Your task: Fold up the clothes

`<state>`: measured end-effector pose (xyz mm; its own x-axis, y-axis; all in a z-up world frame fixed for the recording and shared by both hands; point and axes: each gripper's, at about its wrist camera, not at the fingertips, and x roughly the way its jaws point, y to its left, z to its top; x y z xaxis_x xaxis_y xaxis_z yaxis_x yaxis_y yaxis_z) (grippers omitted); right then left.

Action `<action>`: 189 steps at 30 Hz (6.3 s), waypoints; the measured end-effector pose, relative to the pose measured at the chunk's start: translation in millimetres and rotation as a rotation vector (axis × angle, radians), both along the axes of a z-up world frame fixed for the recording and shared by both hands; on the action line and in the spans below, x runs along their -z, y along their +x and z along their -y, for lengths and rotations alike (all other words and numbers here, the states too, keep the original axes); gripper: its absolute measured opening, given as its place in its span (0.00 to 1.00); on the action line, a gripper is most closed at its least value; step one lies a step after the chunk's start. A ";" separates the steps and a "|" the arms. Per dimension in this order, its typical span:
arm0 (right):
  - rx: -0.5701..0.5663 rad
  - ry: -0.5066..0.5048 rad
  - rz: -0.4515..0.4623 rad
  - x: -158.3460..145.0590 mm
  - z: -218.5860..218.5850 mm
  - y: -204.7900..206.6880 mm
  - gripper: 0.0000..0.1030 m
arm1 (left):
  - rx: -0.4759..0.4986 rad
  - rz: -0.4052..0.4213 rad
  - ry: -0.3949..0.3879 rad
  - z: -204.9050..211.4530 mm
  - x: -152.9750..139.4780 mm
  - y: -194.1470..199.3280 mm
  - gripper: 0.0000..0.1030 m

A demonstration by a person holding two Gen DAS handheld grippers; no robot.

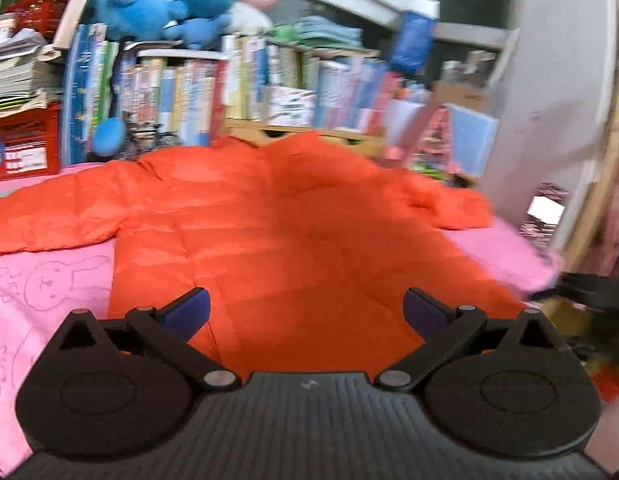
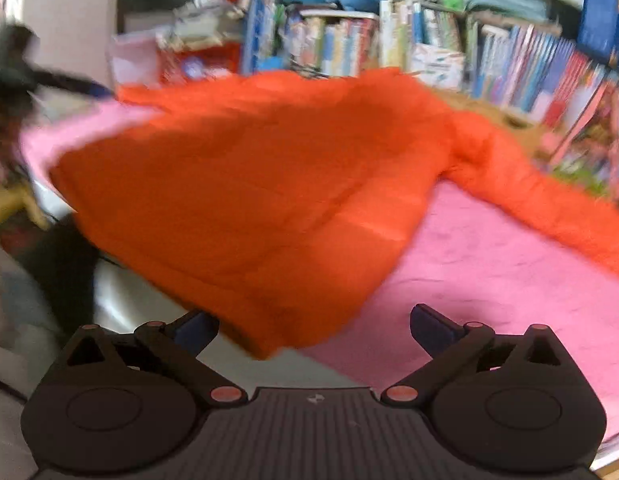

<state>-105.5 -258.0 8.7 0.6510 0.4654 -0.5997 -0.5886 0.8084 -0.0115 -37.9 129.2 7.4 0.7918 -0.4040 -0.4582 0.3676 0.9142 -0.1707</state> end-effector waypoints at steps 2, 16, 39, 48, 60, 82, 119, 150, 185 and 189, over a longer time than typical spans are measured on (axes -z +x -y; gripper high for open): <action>-0.047 0.075 0.023 -9.9 3.8 -7.2 1.00 | -0.053 0.002 0.008 7.1 2.8 16.7 1.00; 0.181 0.403 0.117 -56.8 -69.4 137.6 1.00 | -0.308 0.042 0.122 49.5 4.6 105.3 1.00; 0.202 0.065 -0.066 24.8 -140.7 184.2 1.00 | -0.383 -0.111 0.208 40.1 54.4 100.2 1.00; 0.131 0.019 -0.058 25.5 -148.2 180.4 1.00 | -0.413 -0.104 0.231 44.5 54.7 92.3 1.00; 0.267 -0.013 -0.033 20.6 -114.1 185.1 1.00 | -0.407 -0.114 0.220 42.4 55.5 93.2 1.00; 0.667 0.003 0.046 3.0 -20.9 187.7 1.00 | -0.402 -0.115 0.212 39.8 56.2 93.2 1.00; 0.308 -0.259 0.040 -35.9 -243.1 476.8 1.00 | -0.401 -0.094 0.077 24.7 55.2 88.4 1.00; 0.218 0.343 -0.026 -55.3 -139.5 382.1 1.00 | -0.428 -0.089 0.057 21.9 51.8 87.2 1.00; 0.988 0.179 0.145 -8.9 101.2 269.6 1.00 | -0.550 -0.184 0.277 -4.6 58.2 268.7 1.00; 1.141 0.169 0.065 4.7 142.3 256.5 1.00 | -0.550 -0.184 0.277 -3.7 57.1 269.8 1.00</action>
